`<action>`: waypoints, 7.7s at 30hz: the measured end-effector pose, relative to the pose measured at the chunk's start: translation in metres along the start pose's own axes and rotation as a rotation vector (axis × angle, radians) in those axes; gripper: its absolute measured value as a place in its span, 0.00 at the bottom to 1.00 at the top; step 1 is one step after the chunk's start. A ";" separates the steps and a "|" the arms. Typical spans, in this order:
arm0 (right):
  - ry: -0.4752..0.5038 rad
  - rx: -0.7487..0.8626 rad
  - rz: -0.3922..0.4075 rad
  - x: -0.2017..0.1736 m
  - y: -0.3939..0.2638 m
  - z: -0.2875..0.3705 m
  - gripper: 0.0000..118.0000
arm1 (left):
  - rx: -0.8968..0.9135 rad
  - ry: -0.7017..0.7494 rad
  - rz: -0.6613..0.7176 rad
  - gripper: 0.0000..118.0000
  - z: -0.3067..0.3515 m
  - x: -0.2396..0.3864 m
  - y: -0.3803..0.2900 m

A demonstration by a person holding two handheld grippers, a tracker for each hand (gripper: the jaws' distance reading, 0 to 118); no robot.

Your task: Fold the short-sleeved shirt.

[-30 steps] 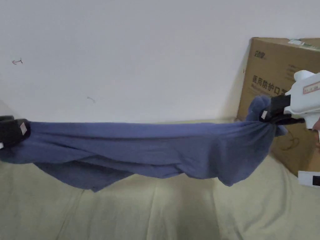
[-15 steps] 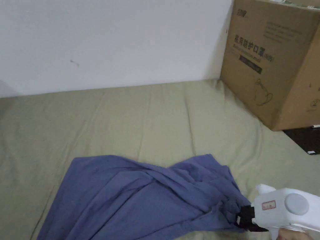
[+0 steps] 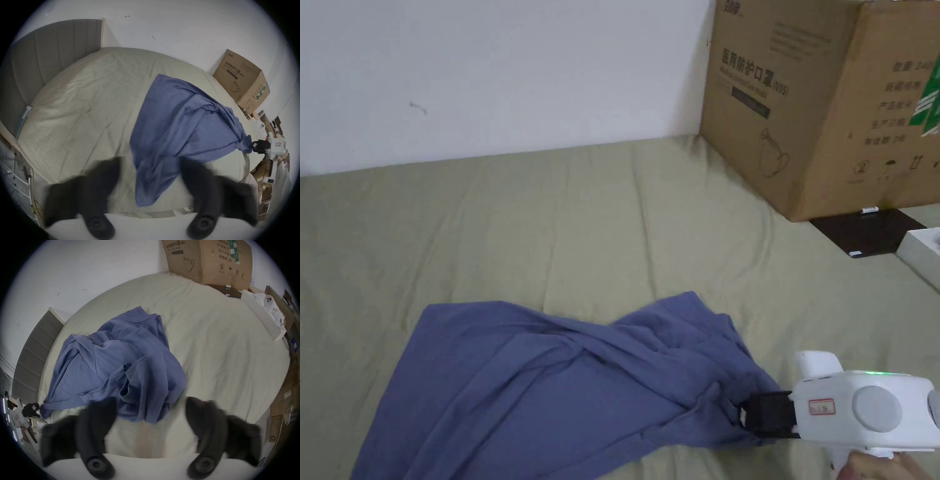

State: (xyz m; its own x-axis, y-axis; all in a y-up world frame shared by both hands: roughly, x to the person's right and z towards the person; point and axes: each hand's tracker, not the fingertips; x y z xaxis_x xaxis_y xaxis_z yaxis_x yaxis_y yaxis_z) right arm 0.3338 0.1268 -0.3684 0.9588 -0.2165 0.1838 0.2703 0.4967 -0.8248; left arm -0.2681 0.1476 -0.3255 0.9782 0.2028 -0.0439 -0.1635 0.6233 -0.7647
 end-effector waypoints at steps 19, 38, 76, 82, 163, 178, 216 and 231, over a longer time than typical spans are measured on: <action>0.112 0.178 0.000 -0.077 -0.124 0.071 0.03 | 0.089 -0.118 0.009 0.00 0.055 0.027 -0.052; 0.090 0.154 -0.026 -0.066 -0.068 0.042 0.03 | 0.142 -0.094 -0.026 0.02 -0.094 0.059 0.131; 0.089 0.095 0.097 -0.048 0.133 -0.044 0.56 | -0.091 0.091 -0.205 0.03 -0.312 0.096 0.255; 0.007 -0.051 0.193 -0.052 0.128 -0.096 0.88 | -0.093 0.067 -0.173 0.03 -0.312 0.090 0.256; 0.118 0.149 0.045 -0.153 0.378 -0.097 0.02 | 0.143 0.100 -0.212 0.03 -0.225 0.084 0.355; 0.277 0.062 -0.078 -0.070 0.181 -0.042 0.02 | 0.083 0.092 -0.185 0.03 -0.131 0.031 0.174; 0.257 0.155 0.024 -0.130 0.048 0.019 0.00 | 0.094 -0.044 -0.055 0.00 -0.048 0.024 0.100; 0.203 0.076 0.118 -0.146 0.093 -0.055 0.00 | -0.102 0.006 0.052 0.87 -0.263 0.002 0.289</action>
State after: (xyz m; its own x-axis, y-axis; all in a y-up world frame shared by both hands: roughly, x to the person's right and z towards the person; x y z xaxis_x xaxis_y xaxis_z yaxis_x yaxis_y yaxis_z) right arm 0.2146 0.1582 -0.5016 0.9491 -0.3136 -0.0293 0.1702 0.5890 -0.7900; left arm -0.2801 0.1296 -0.7161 0.9696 0.2279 -0.0893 -0.2008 0.5321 -0.8225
